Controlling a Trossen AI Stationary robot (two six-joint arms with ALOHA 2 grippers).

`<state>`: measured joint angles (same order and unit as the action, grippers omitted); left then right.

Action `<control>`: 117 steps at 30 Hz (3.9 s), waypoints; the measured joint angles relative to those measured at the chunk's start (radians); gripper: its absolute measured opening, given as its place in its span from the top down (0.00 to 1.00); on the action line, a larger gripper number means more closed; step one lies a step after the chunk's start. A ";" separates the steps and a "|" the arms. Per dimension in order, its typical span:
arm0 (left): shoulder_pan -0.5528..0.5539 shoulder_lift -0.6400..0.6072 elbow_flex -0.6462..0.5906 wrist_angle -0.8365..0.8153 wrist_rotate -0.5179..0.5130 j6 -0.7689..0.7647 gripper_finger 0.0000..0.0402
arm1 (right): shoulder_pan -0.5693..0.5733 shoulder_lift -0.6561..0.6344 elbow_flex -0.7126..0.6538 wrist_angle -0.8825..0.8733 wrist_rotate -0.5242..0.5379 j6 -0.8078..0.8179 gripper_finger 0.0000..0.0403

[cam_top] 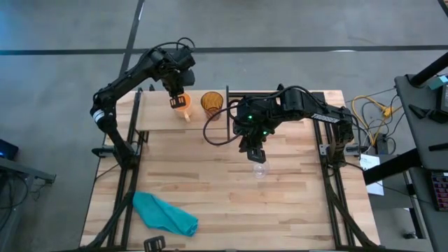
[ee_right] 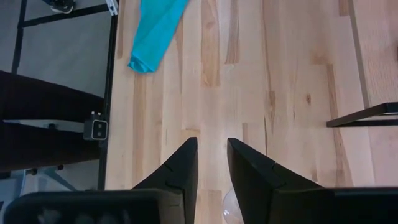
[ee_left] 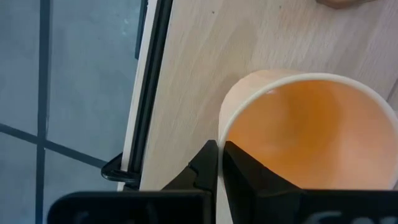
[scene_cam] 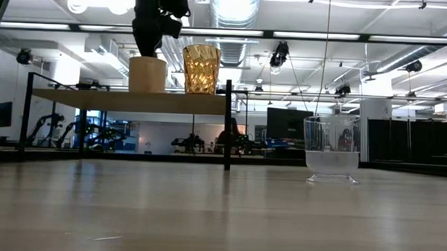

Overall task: Stack small to large cups/mugs on shelf
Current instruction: Put the orange mug on the shelf, then put the transparent mug on the shelf

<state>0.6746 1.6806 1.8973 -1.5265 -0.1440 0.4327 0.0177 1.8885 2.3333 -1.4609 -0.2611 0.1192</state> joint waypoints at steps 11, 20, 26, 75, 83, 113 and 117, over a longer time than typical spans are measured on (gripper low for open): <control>0.000 0.000 -0.010 0.001 0.007 -0.005 1.00 | 0.000 0.000 0.000 0.000 0.000 0.000 0.79; 0.000 -0.006 -0.057 0.017 0.037 -0.003 1.00 | 0.000 0.000 0.000 0.000 0.000 0.000 0.79; 0.000 -0.006 -0.045 0.026 0.049 0.002 0.96 | 0.000 0.000 0.000 0.000 0.000 0.000 0.79; -0.127 -0.495 0.000 0.025 0.179 -0.283 0.78 | 0.002 -0.002 -0.481 -0.110 0.034 0.117 0.79; -0.127 -0.491 0.000 0.025 0.179 -0.296 0.78 | 0.002 -0.002 -0.640 -0.108 0.034 0.165 0.79; -0.127 -0.452 -0.006 0.025 0.179 -0.286 0.78 | 0.043 -0.010 -0.687 0.106 -0.063 0.238 0.79; -0.127 -0.450 -0.006 0.026 0.178 -0.286 0.78 | 0.061 -0.010 -0.689 0.108 -0.064 0.220 0.79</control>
<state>0.5472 1.2306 1.8915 -1.5009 0.0341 0.1469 0.0785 1.8782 1.6445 -1.3526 -0.3250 0.3396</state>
